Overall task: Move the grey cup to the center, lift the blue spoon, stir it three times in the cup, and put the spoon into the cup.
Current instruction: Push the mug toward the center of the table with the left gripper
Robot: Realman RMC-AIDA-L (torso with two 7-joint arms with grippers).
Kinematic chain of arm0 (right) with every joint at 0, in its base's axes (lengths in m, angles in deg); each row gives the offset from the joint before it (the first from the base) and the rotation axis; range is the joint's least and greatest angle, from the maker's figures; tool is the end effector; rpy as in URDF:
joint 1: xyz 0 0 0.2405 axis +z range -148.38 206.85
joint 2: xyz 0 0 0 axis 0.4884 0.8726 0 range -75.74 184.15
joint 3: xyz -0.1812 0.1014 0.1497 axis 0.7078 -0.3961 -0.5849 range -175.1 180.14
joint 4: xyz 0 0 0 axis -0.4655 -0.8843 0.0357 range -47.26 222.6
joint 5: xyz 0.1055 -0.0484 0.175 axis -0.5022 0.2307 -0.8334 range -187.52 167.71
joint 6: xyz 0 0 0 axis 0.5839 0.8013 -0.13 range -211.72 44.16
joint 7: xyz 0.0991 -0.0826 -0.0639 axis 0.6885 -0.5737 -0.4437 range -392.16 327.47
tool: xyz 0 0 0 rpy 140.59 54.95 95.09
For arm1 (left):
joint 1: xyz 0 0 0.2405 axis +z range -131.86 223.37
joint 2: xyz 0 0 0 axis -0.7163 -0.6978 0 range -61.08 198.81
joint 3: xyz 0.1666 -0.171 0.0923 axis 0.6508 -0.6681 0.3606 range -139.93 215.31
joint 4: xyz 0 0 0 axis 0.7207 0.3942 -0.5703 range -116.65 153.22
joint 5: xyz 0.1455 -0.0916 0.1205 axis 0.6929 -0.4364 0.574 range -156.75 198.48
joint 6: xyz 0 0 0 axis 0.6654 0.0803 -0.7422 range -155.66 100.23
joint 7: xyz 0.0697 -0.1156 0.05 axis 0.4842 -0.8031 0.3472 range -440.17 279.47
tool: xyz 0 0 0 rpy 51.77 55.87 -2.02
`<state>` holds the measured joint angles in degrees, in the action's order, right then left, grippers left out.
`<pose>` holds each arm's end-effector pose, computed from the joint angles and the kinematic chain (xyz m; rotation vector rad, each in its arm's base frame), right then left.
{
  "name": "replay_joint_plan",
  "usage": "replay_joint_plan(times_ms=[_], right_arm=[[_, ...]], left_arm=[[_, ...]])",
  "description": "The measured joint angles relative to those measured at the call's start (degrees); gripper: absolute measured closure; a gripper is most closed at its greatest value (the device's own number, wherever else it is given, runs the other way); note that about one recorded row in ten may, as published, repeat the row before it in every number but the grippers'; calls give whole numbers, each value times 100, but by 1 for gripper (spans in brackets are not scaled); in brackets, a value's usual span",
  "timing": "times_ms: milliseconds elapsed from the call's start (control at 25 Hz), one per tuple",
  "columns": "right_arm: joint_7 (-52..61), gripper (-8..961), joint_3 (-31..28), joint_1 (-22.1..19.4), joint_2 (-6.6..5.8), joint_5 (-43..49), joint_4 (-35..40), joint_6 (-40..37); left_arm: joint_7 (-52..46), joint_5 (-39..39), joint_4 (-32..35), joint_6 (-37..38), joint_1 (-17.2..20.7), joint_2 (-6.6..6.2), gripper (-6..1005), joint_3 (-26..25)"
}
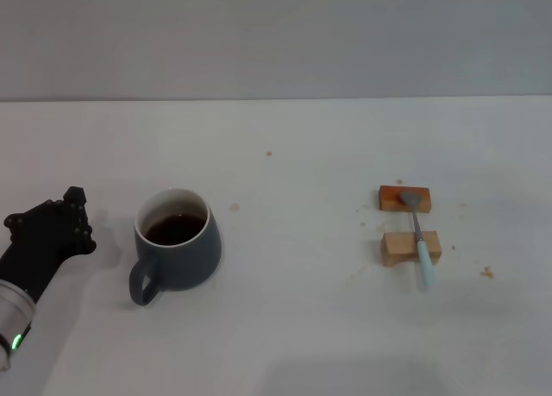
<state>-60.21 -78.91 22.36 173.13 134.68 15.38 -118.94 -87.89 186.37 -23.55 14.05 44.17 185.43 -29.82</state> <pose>0.2924 0.3033 0.0979 -1.2543 0.4033 0.4684 -0.3394 0.2781 -0.0282 -1.7356 -0.6684 -0.5337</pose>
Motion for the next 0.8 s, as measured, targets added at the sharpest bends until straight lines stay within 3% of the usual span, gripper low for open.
replay_joint_plan(times_ms=[240, 800], right_arm=[[0, 167, 40, -78, 8, 3, -98, 0], [-12, 167, 66, -106, 1, 5, -129, 0]], left_arm=[[3, -2, 376, -2, -409, 85, 1001, 39], [6, -1, 102, -5, -460, 100, 1001, 644]])
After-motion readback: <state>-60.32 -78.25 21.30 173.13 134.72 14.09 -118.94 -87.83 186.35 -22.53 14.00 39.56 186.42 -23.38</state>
